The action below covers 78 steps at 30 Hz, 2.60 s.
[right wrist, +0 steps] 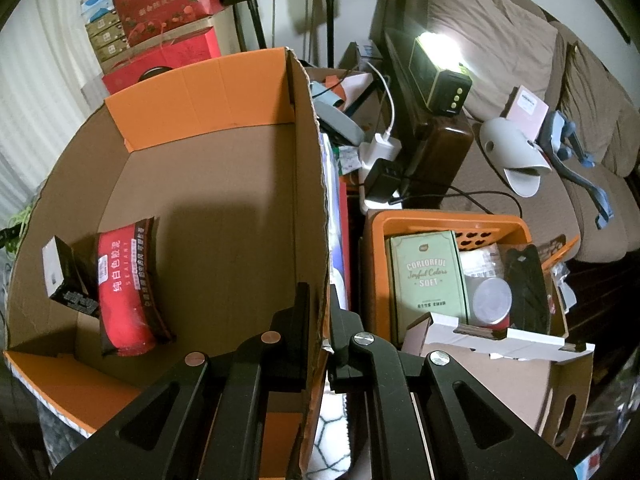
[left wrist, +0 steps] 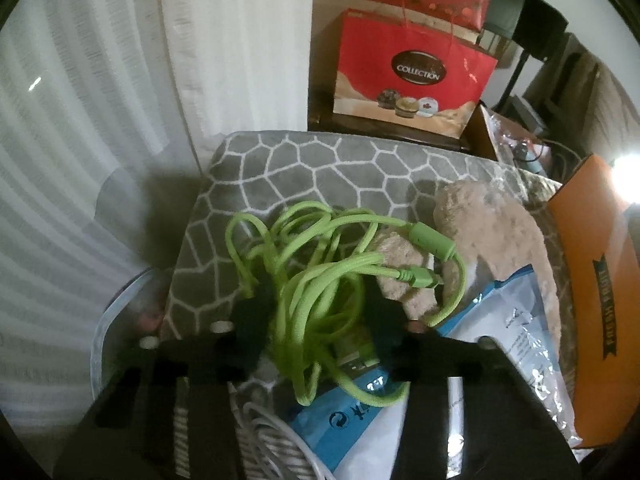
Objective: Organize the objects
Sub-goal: 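Return the left gripper to the bed and grasp the green cable, then carry the green cable with the left gripper and drop it into the box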
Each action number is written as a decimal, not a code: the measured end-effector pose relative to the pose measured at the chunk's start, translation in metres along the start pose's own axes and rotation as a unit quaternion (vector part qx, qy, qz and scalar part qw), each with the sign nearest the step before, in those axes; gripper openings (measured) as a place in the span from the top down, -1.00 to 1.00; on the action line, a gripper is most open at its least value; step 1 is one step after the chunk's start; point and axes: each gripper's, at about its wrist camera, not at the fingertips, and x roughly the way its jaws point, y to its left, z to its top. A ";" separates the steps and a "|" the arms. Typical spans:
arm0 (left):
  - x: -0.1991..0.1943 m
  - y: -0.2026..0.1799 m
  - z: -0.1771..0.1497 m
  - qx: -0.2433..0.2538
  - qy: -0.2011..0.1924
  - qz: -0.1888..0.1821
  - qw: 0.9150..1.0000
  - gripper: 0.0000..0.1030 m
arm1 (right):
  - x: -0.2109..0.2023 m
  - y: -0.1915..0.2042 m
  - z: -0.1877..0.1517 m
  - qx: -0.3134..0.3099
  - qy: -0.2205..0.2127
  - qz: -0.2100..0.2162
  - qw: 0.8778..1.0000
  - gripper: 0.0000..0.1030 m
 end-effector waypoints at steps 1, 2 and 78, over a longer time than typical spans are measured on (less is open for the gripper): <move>0.000 0.000 0.000 0.001 0.004 0.002 1.000 0.37 | 0.000 0.000 0.001 -0.001 0.000 -0.001 1.000 0.88; -0.001 -0.001 0.000 0.004 0.007 0.006 1.000 0.43 | 0.000 -0.001 -0.001 -0.002 0.000 -0.002 1.000 0.88; -0.138 -0.272 -0.027 0.130 -0.082 -0.185 0.971 0.73 | -0.001 0.005 0.006 -0.002 0.002 -0.001 1.000 0.88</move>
